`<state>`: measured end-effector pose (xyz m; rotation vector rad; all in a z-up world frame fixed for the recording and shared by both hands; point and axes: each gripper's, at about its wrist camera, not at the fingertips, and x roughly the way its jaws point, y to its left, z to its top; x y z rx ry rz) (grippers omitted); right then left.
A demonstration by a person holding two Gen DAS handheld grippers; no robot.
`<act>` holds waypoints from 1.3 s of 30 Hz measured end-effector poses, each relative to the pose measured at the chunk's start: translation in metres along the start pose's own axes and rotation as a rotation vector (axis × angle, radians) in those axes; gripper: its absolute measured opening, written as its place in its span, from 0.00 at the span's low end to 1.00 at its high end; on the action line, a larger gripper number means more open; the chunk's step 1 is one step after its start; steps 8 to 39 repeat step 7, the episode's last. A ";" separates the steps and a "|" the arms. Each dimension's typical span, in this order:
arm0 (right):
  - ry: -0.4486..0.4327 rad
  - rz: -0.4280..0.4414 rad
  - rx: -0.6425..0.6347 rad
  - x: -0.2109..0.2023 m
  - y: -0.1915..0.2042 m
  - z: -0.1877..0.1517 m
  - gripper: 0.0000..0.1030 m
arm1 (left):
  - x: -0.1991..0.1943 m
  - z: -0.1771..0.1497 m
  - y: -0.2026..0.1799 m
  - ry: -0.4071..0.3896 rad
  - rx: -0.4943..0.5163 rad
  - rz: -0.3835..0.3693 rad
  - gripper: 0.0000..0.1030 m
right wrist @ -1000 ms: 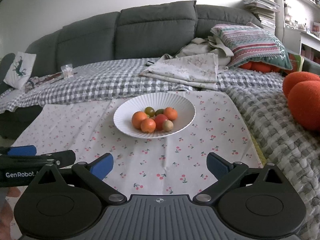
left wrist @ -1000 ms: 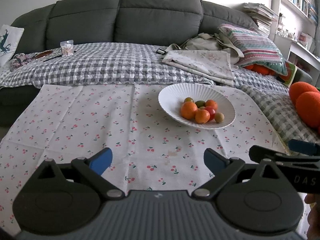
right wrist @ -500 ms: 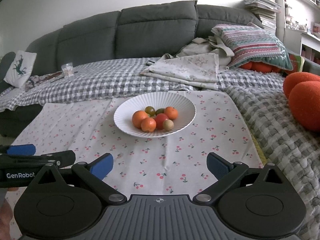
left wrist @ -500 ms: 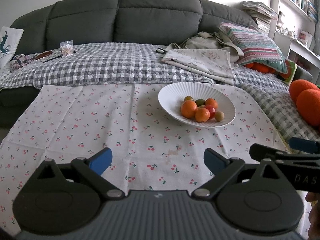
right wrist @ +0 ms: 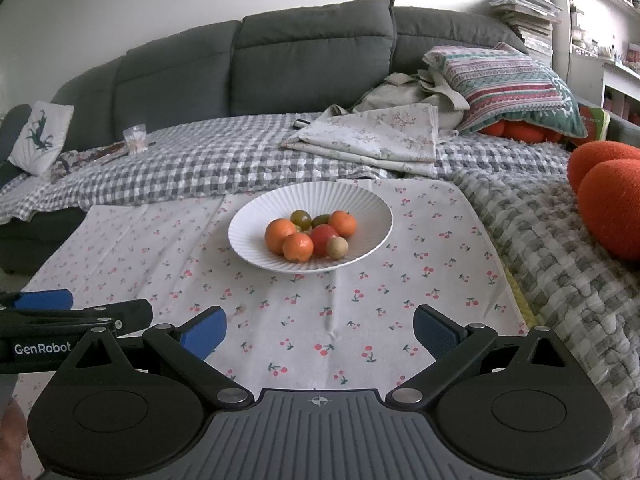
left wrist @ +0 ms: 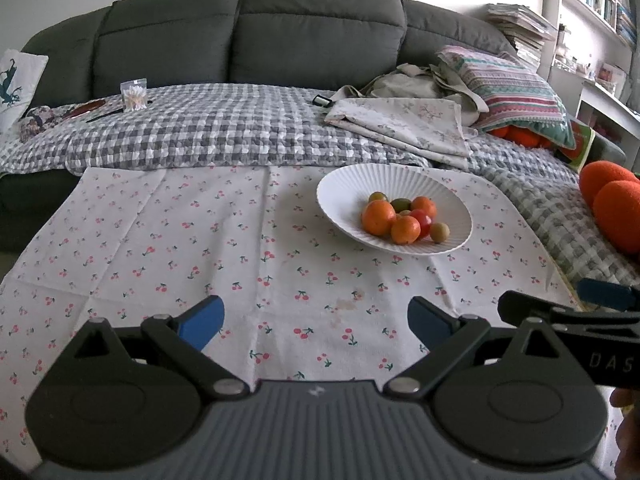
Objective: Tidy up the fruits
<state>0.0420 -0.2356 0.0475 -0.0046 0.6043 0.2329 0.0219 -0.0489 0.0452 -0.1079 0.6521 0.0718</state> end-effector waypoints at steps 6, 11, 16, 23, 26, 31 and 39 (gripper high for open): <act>0.000 0.003 0.001 0.000 0.000 -0.001 0.98 | 0.000 0.000 -0.002 -0.002 0.007 0.010 0.95; 0.001 0.002 0.001 0.000 0.000 -0.001 0.98 | 0.001 0.000 -0.002 0.002 0.004 0.010 0.95; 0.001 0.002 0.001 0.000 0.000 -0.001 0.98 | 0.001 0.000 -0.002 0.002 0.004 0.010 0.95; 0.001 0.002 0.001 0.000 0.000 -0.001 0.98 | 0.001 0.000 -0.002 0.002 0.004 0.010 0.95; 0.001 0.002 0.001 0.000 0.000 -0.001 0.98 | 0.001 0.000 -0.002 0.002 0.004 0.010 0.95; 0.001 0.002 0.001 0.000 0.000 -0.001 0.98 | 0.001 0.000 -0.002 0.002 0.004 0.010 0.95; 0.001 0.002 0.001 0.000 0.000 -0.001 0.98 | 0.001 0.000 -0.002 0.002 0.004 0.010 0.95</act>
